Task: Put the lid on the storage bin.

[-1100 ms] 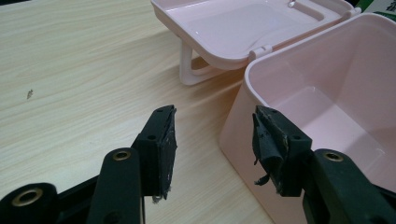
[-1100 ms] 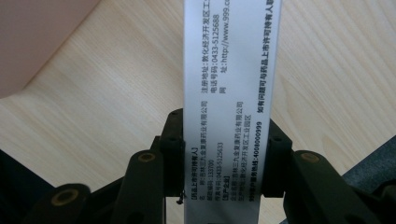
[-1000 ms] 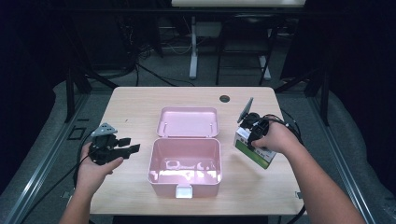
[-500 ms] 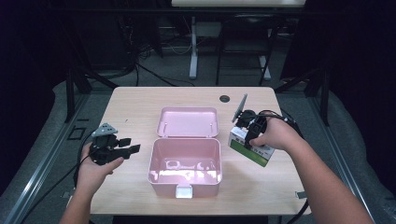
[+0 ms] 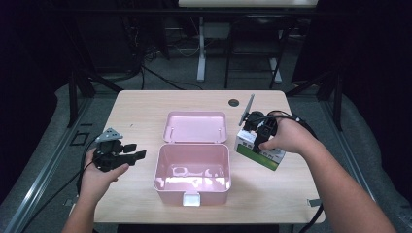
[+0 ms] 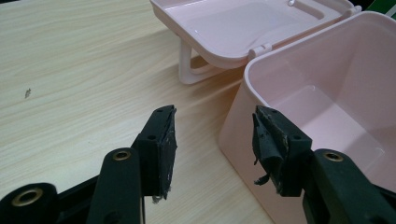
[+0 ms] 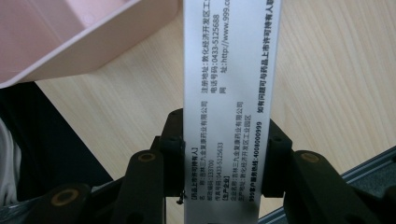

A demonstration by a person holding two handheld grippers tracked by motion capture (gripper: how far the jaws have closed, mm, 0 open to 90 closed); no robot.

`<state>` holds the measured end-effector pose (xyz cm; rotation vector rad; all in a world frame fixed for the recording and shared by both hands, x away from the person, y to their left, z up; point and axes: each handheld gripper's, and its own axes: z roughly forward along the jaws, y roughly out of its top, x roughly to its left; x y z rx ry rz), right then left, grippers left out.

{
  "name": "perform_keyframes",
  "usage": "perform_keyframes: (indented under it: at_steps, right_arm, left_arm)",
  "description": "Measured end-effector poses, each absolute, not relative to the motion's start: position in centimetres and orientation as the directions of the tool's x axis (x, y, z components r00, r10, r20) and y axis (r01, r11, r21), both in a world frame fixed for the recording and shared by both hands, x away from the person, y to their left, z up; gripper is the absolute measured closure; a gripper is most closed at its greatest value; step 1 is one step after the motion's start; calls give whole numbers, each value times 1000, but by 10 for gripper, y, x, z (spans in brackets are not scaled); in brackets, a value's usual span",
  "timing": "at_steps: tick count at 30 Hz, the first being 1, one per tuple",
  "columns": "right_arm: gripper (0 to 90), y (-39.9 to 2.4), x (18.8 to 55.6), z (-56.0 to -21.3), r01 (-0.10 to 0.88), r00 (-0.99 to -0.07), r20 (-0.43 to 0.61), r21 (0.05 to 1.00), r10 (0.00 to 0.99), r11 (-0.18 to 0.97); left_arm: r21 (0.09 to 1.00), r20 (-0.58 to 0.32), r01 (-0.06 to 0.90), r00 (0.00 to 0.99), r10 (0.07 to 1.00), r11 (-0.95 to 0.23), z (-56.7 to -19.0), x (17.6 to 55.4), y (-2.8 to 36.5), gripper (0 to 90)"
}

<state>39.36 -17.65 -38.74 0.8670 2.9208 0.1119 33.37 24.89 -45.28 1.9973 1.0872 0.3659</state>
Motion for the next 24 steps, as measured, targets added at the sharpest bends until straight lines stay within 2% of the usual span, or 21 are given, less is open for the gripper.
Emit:
perform_keyframes:
  at_steps: [24]
  right_arm:
    - [616,-158,373,-360,406,-911,-43,93,411,909]
  left_arm:
    - [764,-124,570,589,799,-301,-455,335,248,493]
